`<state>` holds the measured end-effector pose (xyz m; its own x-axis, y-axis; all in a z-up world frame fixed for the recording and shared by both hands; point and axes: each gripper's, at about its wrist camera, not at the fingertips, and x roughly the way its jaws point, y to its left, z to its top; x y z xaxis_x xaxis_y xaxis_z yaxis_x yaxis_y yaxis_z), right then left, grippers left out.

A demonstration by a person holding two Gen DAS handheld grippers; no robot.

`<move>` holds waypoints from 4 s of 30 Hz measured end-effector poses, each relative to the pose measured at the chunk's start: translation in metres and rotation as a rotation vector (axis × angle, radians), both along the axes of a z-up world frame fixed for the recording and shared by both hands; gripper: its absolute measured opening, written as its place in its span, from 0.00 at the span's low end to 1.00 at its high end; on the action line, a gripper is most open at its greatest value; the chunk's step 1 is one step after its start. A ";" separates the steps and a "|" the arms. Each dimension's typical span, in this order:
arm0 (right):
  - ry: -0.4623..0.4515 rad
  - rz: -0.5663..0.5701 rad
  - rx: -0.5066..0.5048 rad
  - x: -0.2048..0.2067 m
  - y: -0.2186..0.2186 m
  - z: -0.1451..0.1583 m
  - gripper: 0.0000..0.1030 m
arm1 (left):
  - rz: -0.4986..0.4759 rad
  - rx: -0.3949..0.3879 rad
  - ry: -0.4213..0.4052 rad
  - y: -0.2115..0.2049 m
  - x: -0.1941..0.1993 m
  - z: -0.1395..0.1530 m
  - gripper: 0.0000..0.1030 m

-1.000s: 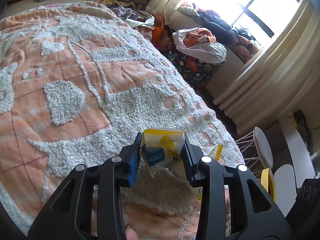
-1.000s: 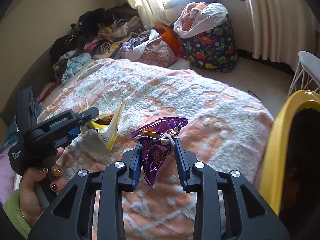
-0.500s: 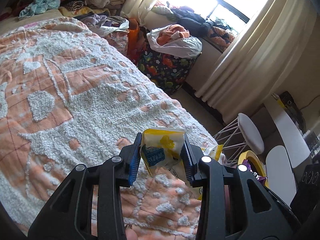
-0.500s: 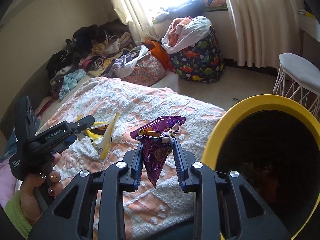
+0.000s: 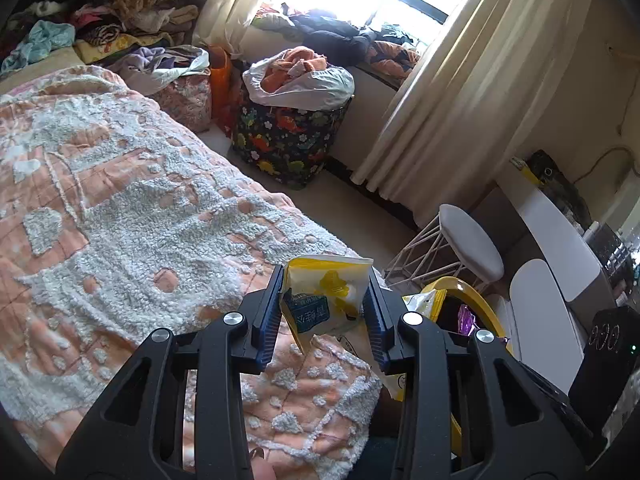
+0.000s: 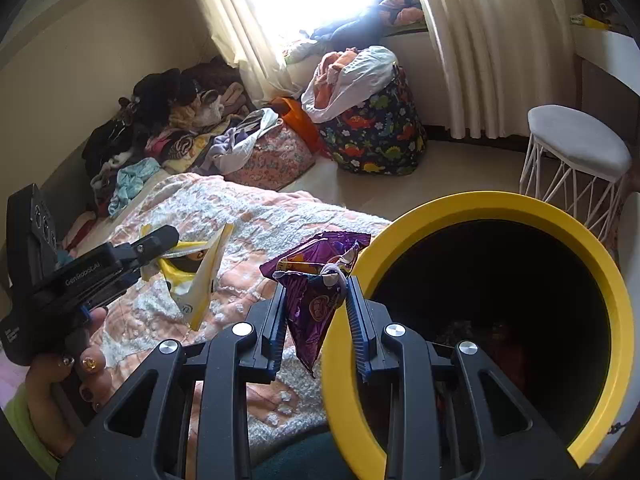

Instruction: Collect trash

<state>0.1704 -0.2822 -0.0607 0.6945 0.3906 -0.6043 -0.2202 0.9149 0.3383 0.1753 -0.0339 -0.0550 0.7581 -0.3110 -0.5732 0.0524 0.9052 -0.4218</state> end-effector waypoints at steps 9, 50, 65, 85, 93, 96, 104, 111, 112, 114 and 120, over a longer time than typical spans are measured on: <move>-0.019 -0.044 0.000 -0.008 -0.023 0.006 0.26 | -0.055 0.022 -0.014 -0.024 -0.005 0.006 0.29; 0.021 -0.272 0.085 -0.011 -0.126 -0.004 0.26 | -0.305 0.229 -0.066 -0.140 -0.025 0.000 0.29; 0.060 -0.315 0.123 -0.012 -0.137 -0.011 0.44 | -0.434 0.295 -0.018 -0.182 -0.020 -0.027 0.34; 0.037 -0.350 0.060 -0.026 -0.143 0.002 0.79 | -0.434 0.291 -0.025 -0.172 -0.027 -0.021 0.89; -0.019 -0.349 0.010 -0.045 -0.126 0.021 0.91 | -0.341 0.329 -0.043 -0.148 -0.037 -0.011 0.89; -0.051 -0.319 -0.018 -0.054 -0.112 0.029 0.93 | -0.291 0.330 -0.049 -0.132 -0.041 -0.006 0.89; -0.166 -0.239 -0.029 -0.086 -0.062 0.040 0.94 | -0.146 0.363 -0.092 -0.087 -0.060 0.008 0.89; -0.353 -0.229 -0.103 -0.124 -0.017 0.043 0.94 | -0.058 0.389 -0.153 -0.054 -0.084 0.017 0.89; -0.377 -0.231 -0.116 -0.127 -0.014 0.043 0.94 | -0.052 0.390 -0.161 -0.050 -0.087 0.018 0.89; -0.439 -0.238 -0.152 -0.137 -0.008 0.041 0.94 | -0.035 0.395 -0.171 -0.043 -0.093 0.019 0.89; -0.488 -0.266 -0.161 -0.148 -0.006 0.036 0.94 | 0.009 0.420 -0.213 -0.031 -0.117 0.017 0.89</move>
